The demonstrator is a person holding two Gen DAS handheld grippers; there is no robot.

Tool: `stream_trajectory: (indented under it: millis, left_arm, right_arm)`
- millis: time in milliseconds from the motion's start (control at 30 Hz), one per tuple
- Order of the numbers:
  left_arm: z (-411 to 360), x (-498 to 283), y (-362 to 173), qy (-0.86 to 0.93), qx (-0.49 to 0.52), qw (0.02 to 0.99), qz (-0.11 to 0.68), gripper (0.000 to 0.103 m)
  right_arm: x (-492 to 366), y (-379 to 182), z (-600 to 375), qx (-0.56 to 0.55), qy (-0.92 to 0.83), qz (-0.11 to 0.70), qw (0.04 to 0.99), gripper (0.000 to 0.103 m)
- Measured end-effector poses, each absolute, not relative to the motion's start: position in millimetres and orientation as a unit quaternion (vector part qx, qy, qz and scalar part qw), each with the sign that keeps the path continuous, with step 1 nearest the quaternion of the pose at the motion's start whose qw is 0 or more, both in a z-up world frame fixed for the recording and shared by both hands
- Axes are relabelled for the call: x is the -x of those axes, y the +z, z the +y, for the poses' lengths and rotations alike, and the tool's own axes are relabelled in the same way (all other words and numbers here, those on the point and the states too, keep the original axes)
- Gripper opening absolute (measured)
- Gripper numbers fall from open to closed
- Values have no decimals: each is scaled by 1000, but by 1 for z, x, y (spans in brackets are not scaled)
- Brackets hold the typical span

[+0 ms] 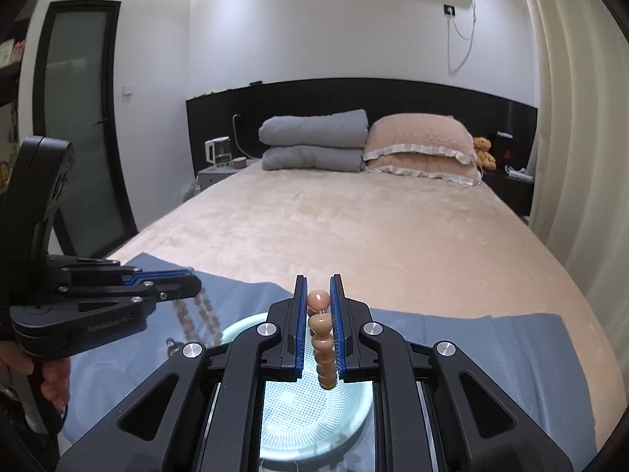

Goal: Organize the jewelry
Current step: 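Carry both bracelets over the green basket and open both tools to drop them, then grasp a silver charm with the left tool while the right tool grasps a silver hoop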

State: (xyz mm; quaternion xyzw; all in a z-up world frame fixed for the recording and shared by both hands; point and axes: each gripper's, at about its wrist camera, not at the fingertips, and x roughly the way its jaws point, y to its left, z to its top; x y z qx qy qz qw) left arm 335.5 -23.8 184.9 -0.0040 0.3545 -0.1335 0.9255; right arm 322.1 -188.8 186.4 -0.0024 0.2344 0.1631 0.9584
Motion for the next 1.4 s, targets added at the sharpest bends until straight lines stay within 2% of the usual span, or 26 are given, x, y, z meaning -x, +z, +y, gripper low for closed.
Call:
stream_trajectory:
  millis: [300,500,767,800,833,867,900,933,1200,1300,1400]
  left_arm:
    - [-28,-370,93,-107,22,888,447,6]
    - [-27,-369,71,-108,37,873,475,6]
    - [-27,-367,67,-98,33,871,480,6]
    - [-27,-367,69,-104,35,872,477,10]
    - [-27,-365,71,-107,34,874,474,14]
    - [-26,-363,74,-100,30,877,469,27]
    - [-24,-360,79,-95,28,881,462,35]
    - [-22,-358,84,-94,31,885,455,37]
    - [-10,-334,111,-86,30,893,441,39]
    - [-12,-315,117,-84,18,896,435,50]
    - [-11,-296,120,-85,17,897,433,54]
  right_arm:
    - [-357,72,-161,28,164,348,922,11]
    - [-354,63,-159,28,169,365,915,11]
    - [-353,63,-157,37,152,375,914,12]
    - [-352,63,-158,44,145,374,915,13]
    - [-351,65,-159,47,139,372,917,19]
    - [-351,66,-161,46,137,370,918,29]
    - [-349,68,-163,44,135,366,920,35]
    - [-347,71,-164,44,132,361,922,44]
    - [-321,88,-177,43,125,348,928,45]
    - [-304,91,-182,37,123,346,929,45]
    - [-286,92,-184,40,122,347,929,45]
